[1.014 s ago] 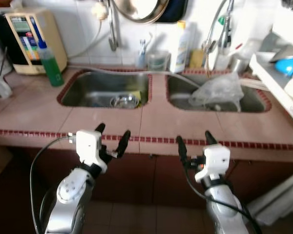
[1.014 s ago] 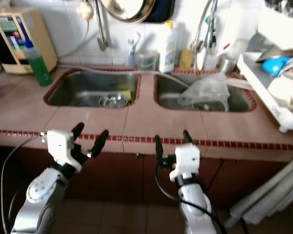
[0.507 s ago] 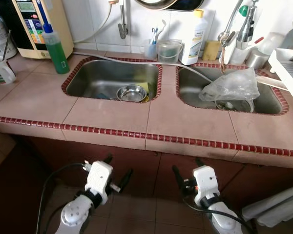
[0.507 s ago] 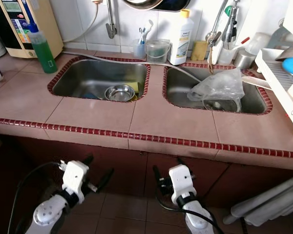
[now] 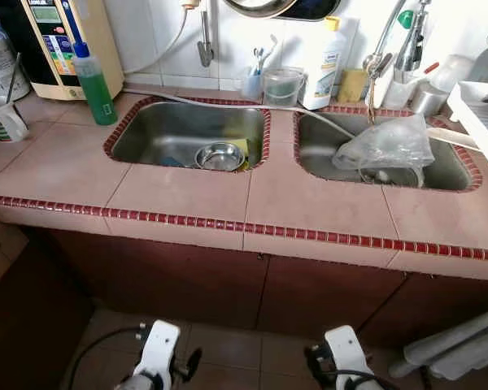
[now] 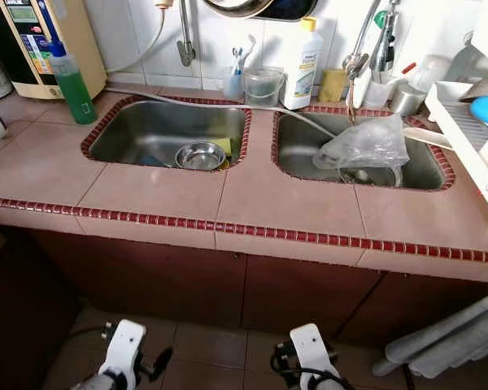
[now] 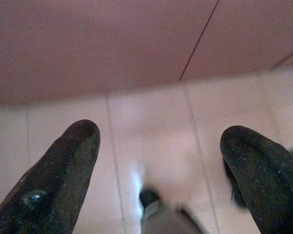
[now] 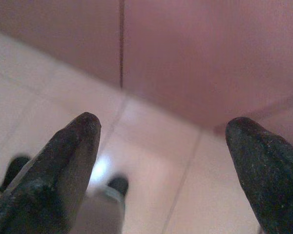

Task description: Kitchen organization

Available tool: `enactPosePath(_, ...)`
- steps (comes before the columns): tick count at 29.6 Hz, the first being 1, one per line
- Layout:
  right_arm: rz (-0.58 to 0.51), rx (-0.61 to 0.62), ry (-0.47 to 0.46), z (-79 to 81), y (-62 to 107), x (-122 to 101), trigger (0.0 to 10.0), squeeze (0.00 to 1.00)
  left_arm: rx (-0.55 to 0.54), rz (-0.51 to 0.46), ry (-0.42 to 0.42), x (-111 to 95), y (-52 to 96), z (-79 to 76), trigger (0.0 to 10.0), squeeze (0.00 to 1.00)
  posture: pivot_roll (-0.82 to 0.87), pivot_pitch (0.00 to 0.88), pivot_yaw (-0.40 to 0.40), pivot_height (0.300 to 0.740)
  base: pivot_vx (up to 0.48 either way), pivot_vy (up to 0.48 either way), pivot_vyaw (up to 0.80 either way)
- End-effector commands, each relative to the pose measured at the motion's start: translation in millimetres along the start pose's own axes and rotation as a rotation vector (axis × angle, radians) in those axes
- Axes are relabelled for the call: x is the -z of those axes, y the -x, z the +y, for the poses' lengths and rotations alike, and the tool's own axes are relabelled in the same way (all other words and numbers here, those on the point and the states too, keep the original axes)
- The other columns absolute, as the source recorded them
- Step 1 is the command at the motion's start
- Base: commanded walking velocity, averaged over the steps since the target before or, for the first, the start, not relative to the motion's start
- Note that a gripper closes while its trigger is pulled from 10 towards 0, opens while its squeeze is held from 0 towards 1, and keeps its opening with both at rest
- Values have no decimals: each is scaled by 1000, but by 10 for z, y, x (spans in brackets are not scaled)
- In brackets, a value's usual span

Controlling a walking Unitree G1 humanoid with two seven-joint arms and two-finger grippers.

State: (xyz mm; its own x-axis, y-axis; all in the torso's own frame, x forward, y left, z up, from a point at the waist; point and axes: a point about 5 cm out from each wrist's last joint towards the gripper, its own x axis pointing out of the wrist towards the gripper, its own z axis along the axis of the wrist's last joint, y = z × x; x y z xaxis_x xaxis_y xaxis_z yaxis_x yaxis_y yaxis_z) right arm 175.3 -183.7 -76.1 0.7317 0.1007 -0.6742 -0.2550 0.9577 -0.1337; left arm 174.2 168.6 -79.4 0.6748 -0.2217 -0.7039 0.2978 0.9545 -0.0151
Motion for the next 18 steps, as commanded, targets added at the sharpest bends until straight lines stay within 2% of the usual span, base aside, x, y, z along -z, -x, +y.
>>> enactPosePath(1,47,24,-17,-53,19,74,10000,0,-18,41,5,64,10,8,10000,0,-66,0,7,740,0,0,0)
enactPosePath(3,128,54,-70,-80,69,224,10000,0,-36,81,5,131,18,-14,10000,0,-71,0,7,740,0,0,0)
enactPosePath(6,167,54,-90,-67,99,302,10000,0,-29,72,1,107,-5,-63,10000,0,-69,0,5,740,0,0,0)
enactPosePath(13,177,43,-120,-4,81,297,10000,0,-37,79,3,92,-26,-91,10000,0,-82,0,14,740,0,0,0)
enactPosePath(18,163,52,-140,5,48,241,10000,0,-56,78,-6,42,-45,-50,10000,0,-90,0,18,740,0,0,0)
